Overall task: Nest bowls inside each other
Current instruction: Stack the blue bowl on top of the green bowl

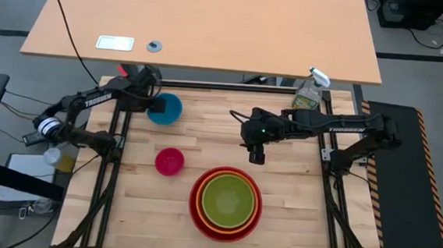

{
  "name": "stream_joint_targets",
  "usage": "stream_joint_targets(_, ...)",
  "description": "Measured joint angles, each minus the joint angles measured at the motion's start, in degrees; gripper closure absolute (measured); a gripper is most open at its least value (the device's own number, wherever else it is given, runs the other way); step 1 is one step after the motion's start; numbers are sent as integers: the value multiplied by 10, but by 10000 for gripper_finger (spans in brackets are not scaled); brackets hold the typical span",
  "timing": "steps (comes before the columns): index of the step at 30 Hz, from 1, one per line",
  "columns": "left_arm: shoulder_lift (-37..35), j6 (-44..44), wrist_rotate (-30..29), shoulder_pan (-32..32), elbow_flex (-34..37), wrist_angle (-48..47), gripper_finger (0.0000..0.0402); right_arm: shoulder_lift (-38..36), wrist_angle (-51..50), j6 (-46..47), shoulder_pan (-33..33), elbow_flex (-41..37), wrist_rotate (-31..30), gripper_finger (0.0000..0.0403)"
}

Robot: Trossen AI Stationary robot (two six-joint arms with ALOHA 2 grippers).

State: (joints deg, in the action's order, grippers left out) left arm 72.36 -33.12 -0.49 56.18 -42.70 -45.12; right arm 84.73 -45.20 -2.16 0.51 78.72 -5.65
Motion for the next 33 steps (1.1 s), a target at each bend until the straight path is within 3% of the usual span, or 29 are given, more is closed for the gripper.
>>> stream_joint_targets(11,76,4,4,-1,0,35,209,0,19,4,0,0,-1,195)
stream_joint_targets(23,88,10,17,-2,0,36,213,0,33,4,0,0,-8,195)
stream_joint_targets(33,88,10,20,-2,0,39,323,0,34,5,0,0,-23,195)
